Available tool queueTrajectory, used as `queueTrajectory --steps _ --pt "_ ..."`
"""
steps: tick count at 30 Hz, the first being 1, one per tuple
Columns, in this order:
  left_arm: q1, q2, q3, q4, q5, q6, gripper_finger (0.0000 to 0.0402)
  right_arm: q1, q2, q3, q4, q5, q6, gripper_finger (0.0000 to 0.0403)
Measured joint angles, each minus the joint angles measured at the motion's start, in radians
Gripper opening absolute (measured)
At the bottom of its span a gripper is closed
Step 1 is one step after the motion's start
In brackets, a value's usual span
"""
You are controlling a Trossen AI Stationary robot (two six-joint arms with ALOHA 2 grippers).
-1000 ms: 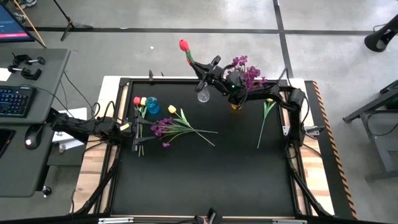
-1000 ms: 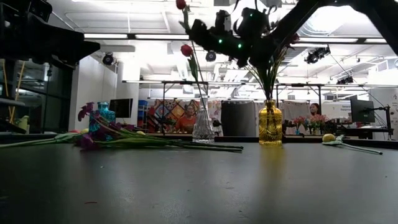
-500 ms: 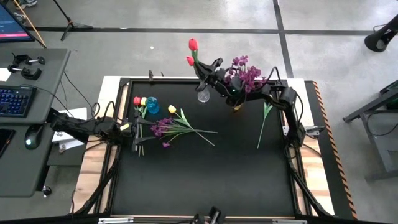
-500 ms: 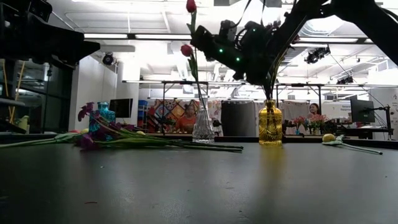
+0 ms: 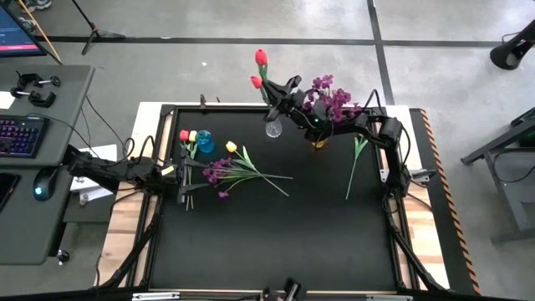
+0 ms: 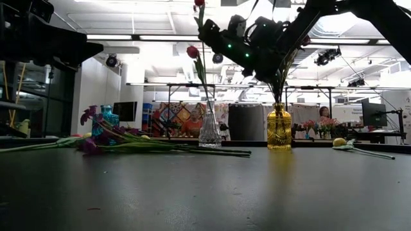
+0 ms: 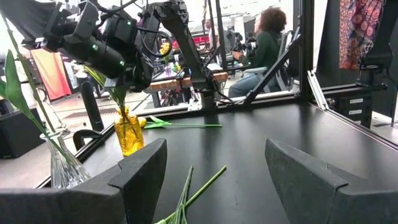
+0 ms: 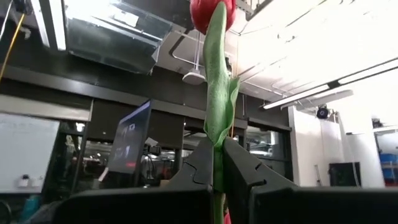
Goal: Sort flowers into vase by color
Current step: Put the right pink flower into the transparent vase
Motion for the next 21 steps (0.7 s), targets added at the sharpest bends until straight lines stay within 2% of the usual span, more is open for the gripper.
queueTrajectory --steps 6,17,21 --pt "0.0 0.0 0.0 0.0 0.0 0.0 0.0262 -0.004 0.0 0.0 -0.014 -0.001 -0.003 0.0" --pt "0.0 0.0 0.0 0.0 0.0 0.0 0.0262 -0.008 0.0 0.0 -0.022 0.005 -0.12 0.0" --pt "0.0 0.0 0.0 0.0 0.0 0.0 0.0262 -0.022 0.0 0.0 -0.013 0.007 -0.107 0.0"
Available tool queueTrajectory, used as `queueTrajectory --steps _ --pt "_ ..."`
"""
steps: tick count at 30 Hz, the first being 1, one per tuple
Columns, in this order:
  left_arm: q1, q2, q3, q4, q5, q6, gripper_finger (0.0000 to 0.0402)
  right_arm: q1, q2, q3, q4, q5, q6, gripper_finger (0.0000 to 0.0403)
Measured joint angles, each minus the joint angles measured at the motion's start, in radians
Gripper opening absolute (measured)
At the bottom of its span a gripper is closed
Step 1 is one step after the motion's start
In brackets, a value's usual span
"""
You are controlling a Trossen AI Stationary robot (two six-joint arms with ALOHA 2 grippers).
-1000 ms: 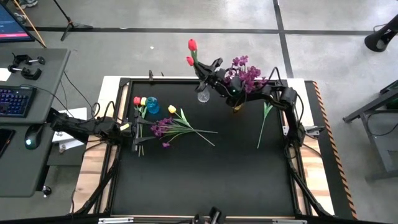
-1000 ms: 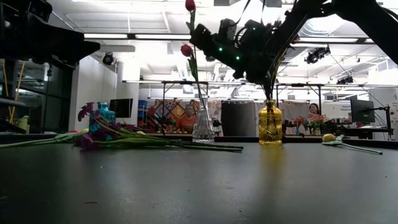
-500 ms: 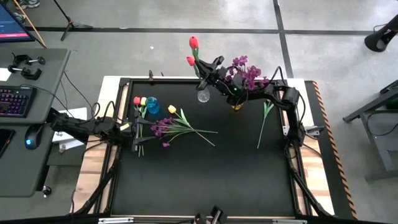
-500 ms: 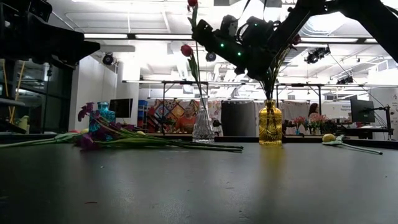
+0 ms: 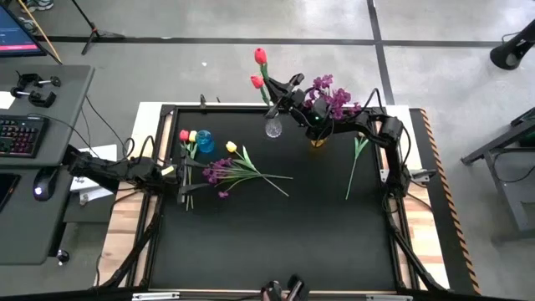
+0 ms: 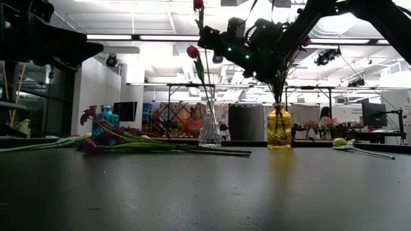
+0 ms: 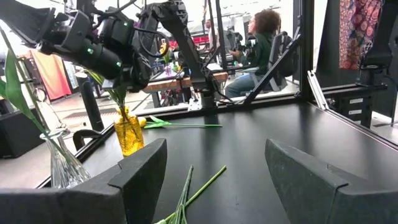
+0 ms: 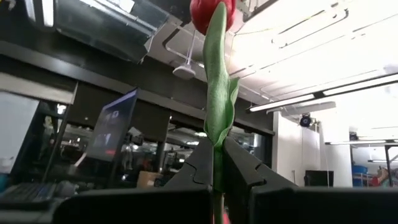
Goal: Sort flowers into vase by color
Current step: Put the right pink flower into the transparent vase
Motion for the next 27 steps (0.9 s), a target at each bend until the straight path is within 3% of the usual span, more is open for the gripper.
queueTrajectory --steps 9,27 --pt "0.0 0.0 0.0 0.0 0.0 0.0 0.0262 -0.019 0.0 0.0 -0.008 -0.02 0.095 0.0" --pt "0.0 0.0 0.0 0.0 0.0 0.0 0.0262 -0.016 0.0 0.0 -0.077 -0.037 0.101 0.0"
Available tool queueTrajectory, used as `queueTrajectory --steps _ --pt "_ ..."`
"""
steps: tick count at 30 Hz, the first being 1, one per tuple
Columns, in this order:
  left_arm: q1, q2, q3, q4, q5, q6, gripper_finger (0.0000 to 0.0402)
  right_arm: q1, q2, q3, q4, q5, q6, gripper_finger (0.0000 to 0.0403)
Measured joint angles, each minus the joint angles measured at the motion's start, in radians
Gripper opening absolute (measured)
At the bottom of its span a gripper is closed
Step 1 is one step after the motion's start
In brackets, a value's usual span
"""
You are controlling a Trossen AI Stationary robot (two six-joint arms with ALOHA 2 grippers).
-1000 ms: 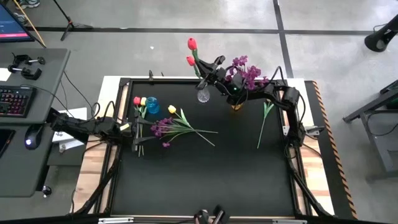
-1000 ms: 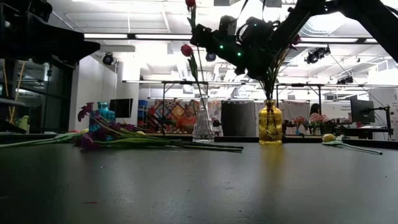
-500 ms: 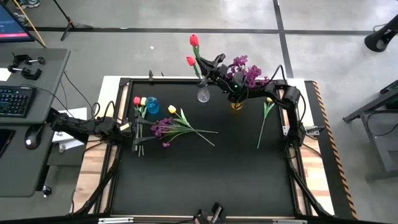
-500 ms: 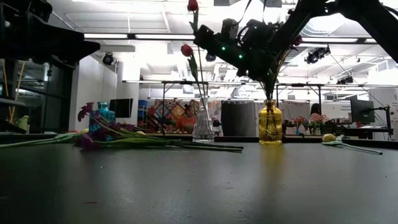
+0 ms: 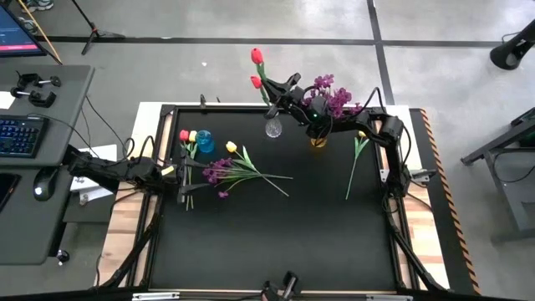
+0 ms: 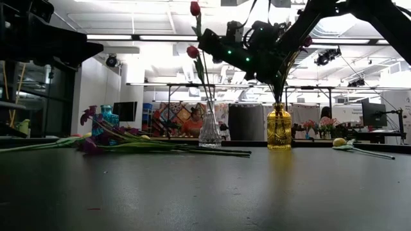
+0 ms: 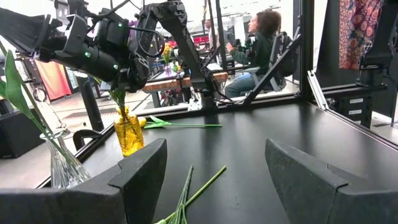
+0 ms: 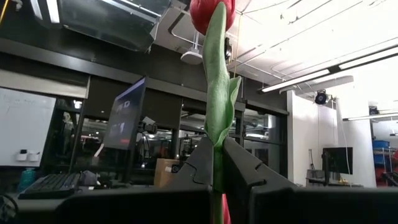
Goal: Sort flowers into vase by color
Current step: Put the right pink flower into the transparent vase
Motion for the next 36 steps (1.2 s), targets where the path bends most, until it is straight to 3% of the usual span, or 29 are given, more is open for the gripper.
queueTrajectory --steps 32,36 --pt "0.0 0.0 0.0 0.0 0.0 0.0 0.0262 0.001 -0.002 0.0 -0.04 0.001 0.001 0.0" --pt "0.0 0.0 0.0 0.0 0.0 0.0 0.0262 0.005 -0.003 0.0 -0.045 0.002 0.001 0.0018"
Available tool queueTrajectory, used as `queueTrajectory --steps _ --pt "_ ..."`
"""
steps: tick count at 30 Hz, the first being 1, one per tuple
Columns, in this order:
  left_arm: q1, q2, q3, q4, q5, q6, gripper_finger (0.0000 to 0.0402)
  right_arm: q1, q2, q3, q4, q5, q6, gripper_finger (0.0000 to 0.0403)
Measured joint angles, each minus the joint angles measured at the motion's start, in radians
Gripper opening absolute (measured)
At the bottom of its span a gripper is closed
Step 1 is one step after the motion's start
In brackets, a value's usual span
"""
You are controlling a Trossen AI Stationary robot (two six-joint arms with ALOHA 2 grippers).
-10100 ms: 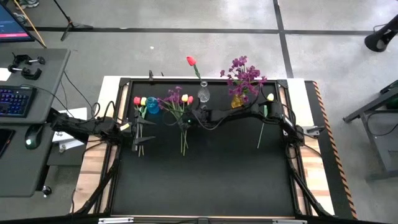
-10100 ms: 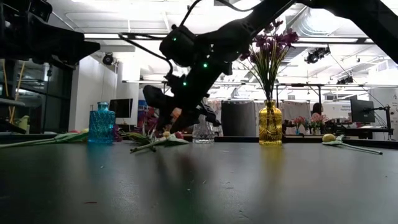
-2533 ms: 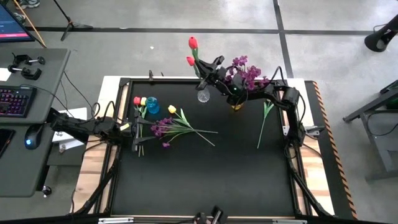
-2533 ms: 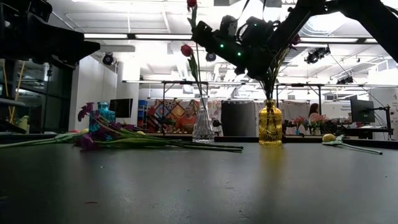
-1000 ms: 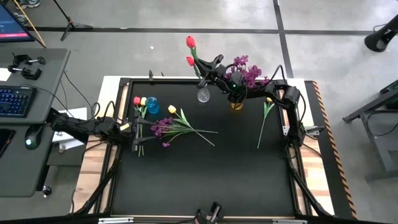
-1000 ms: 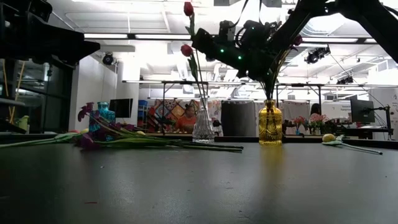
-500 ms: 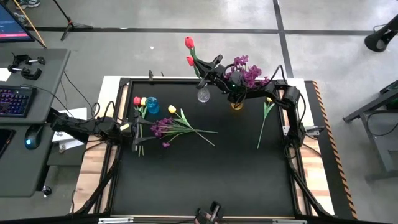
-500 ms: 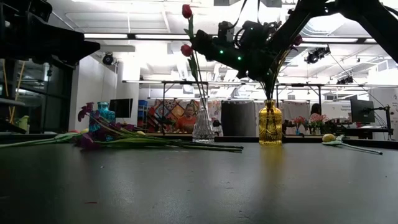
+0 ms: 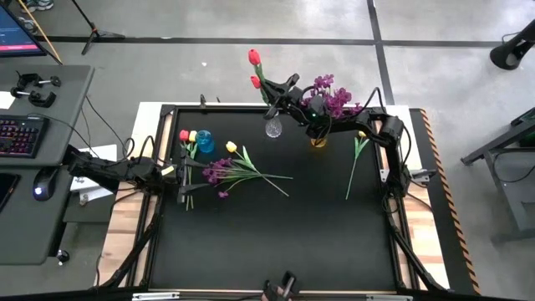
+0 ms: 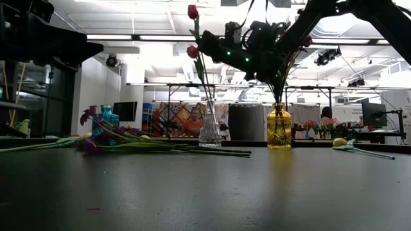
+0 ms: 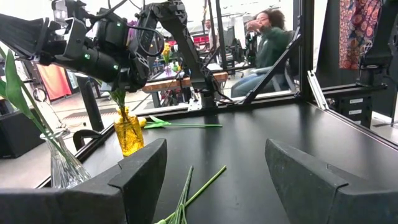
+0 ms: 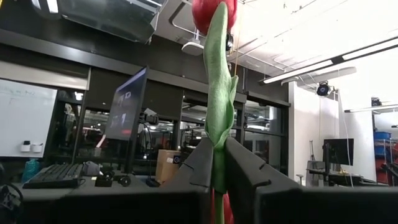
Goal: Sort flowers into vase by color
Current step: Put the right pink flower into the transparent vase
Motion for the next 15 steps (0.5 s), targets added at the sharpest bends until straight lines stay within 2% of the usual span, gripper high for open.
queueTrajectory --steps 9,15 --pt "0.0 0.0 0.0 0.0 0.0 0.0 0.0262 0.002 -0.002 0.0 -0.015 0.0 0.055 0.0137" --pt "0.0 0.0 0.0 0.0 0.0 0.0 0.0262 0.002 -0.002 0.0 -0.027 0.001 0.073 0.018"
